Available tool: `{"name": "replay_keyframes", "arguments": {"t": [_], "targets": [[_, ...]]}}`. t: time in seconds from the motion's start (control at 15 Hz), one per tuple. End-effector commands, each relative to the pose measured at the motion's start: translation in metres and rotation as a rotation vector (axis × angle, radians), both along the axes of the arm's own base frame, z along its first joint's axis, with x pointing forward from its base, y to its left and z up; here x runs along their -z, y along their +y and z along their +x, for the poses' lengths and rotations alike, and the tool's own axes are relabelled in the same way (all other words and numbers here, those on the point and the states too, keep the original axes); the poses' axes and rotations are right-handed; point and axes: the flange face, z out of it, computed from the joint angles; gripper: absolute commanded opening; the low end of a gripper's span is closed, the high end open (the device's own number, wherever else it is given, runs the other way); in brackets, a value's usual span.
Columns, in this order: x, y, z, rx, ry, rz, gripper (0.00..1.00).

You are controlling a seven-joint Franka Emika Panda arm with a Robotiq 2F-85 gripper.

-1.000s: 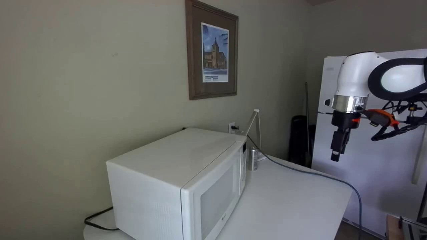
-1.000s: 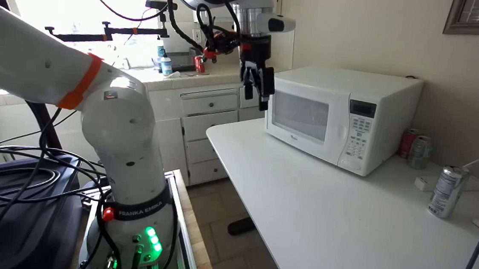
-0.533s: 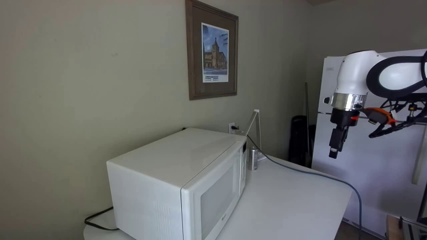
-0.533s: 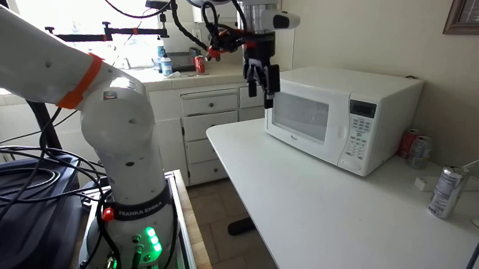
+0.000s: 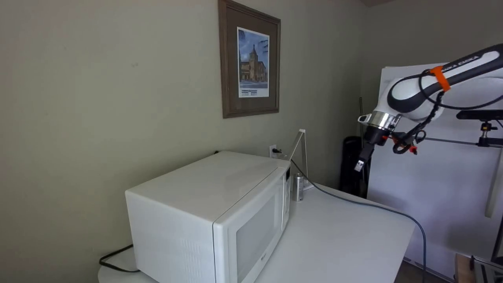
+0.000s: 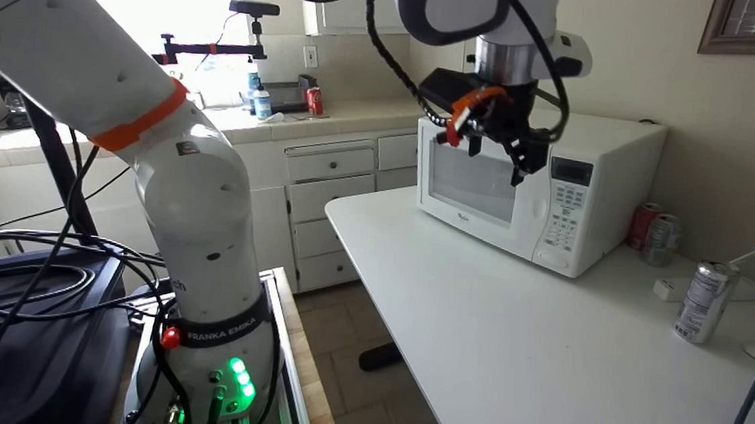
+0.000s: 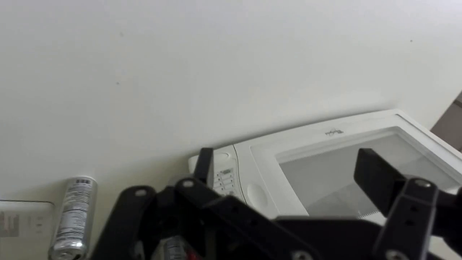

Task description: Push the bottom right rectangular button on the microwave to open it

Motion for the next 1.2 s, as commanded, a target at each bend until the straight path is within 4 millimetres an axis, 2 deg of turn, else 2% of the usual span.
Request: {"name": "replay_keyframes", "arguments": {"t": [0.0, 0.4, 0.53, 0.6, 0.73, 1.13], "targets": [[0.038, -0.015, 0.051, -0.079, -0.013, 0.147, 1.0], [0.092, -0.024, 0.087, -0.118, -0.028, 0.501, 1.0], [0.114, -0.035, 0.089, -0.072, 0.027, 0.618, 1.0], [0.094, -0.023, 0.076, -0.092, -0.001, 0.567, 1.0], [0.104, -0.028, 0.078, -0.088, 0.019, 0.566, 1.0], [0.096, -0.025, 0.079, -0.1, 0.001, 0.573, 1.0]]}}
